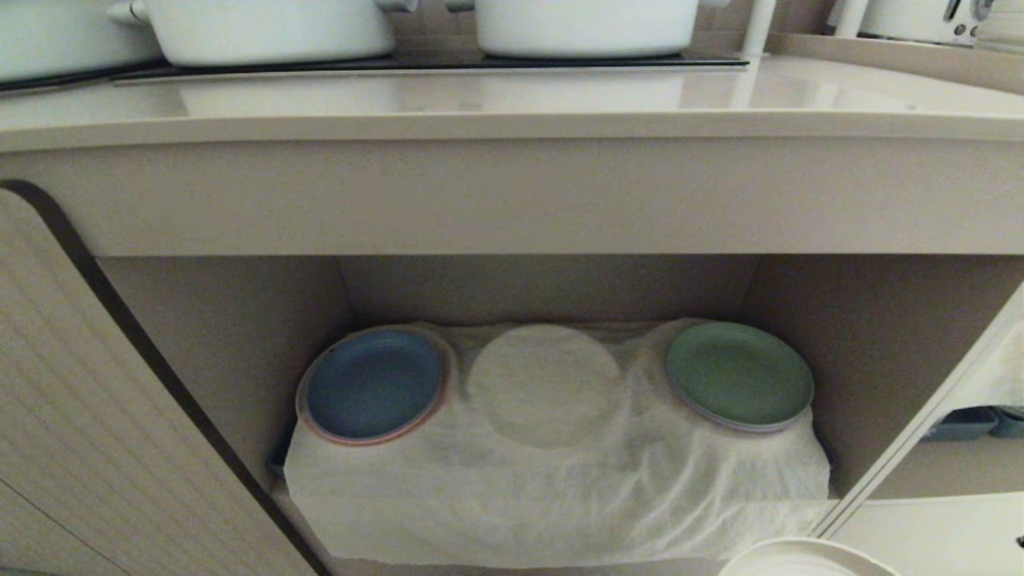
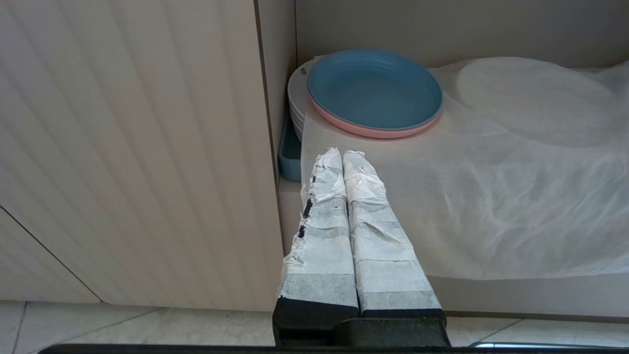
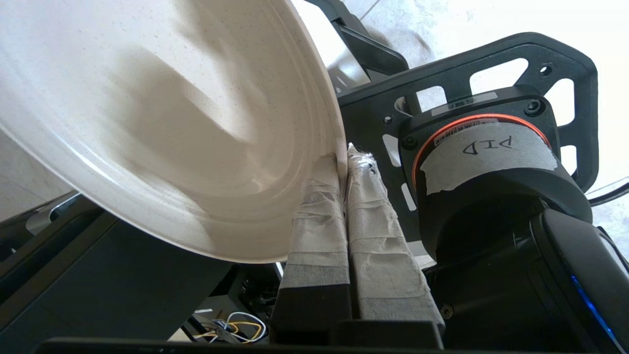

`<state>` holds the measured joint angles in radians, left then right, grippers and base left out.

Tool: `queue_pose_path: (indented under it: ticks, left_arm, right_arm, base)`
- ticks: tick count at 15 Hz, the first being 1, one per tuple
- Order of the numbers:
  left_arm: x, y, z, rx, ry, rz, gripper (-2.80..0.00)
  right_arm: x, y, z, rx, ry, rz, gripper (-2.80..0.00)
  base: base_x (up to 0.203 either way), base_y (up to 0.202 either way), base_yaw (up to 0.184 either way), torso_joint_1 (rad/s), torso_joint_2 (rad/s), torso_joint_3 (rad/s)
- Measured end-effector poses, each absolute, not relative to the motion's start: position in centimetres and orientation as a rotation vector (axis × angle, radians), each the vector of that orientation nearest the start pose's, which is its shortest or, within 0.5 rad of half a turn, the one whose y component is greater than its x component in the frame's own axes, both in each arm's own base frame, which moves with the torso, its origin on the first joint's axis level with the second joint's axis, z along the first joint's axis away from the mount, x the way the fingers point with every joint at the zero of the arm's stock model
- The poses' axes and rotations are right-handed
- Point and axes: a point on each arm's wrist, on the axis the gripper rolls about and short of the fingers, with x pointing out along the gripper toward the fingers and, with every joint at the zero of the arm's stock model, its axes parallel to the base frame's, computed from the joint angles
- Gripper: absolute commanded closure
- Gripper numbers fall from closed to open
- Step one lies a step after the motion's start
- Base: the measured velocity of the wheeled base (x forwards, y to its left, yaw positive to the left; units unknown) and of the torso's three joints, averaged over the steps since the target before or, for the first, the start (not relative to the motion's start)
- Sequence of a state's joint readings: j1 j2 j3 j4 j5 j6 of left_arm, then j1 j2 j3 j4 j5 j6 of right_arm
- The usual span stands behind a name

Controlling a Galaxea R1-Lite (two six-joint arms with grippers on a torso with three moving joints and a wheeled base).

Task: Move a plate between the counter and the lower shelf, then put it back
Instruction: Put the plate

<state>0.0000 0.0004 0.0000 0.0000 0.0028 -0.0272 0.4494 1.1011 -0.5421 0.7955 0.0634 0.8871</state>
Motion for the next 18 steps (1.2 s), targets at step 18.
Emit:
queue_pose_path:
  ticks: [18]
  left_arm:
    - [-2.28,0.01,7.55,-0.027,0.000,0.003,0.00]
  right_arm:
    - [7.42,3.73,13.95,0.490,1.368,-0.161,0.00]
  base:
    - [0.000,0.000,0.000,0.000,0.00,0.000]
